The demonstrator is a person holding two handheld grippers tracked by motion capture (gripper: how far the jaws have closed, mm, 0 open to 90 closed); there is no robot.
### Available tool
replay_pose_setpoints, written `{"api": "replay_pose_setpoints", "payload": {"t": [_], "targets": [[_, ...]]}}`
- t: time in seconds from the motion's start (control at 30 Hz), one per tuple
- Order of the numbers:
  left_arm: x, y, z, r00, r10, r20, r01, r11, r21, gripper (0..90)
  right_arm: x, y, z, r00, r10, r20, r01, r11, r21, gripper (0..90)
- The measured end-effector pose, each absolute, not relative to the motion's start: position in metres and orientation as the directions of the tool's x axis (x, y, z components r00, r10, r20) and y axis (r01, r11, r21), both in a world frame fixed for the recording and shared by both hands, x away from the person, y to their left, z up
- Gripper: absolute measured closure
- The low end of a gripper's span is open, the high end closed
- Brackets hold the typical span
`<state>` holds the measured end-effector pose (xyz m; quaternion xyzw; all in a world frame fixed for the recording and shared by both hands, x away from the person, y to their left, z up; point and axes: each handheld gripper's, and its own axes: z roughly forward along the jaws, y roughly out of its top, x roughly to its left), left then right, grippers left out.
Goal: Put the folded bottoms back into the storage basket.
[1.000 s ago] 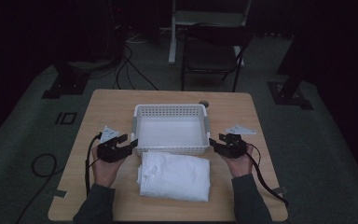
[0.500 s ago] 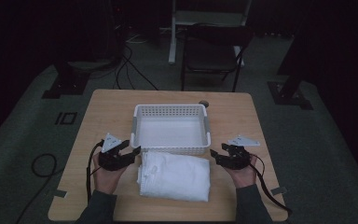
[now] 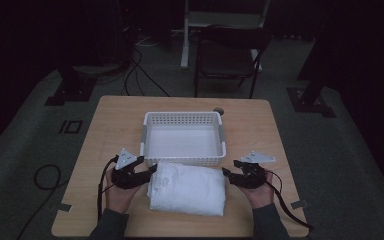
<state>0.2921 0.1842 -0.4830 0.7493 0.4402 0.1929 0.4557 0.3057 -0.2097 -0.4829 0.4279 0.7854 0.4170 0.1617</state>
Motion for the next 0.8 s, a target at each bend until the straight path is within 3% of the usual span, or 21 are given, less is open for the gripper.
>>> {"api": "replay_pose_setpoints", "payload": {"t": [0.3, 0.53, 0.8], "targets": [[0.286, 0.179, -0.488, 0.527, 0.841, -0.125, 0.512, -0.196, 0.836, 29.0, 0.297, -0.201, -0.491, -0.589, 0.802, 0.098, 0.548, 0.308, 0.778, 25.9], [0.285, 0.169, -0.495, 0.538, 0.827, -0.161, 0.54, -0.192, 0.82, 24.1, 0.293, -0.195, -0.497, -0.591, 0.799, 0.111, 0.565, 0.312, 0.764, 22.1], [0.281, 0.152, -0.505, 0.53, 0.839, -0.121, 0.559, -0.238, 0.794, 15.9, 0.285, -0.185, -0.504, -0.598, 0.796, 0.097, 0.567, 0.334, 0.753, 19.3]]}}
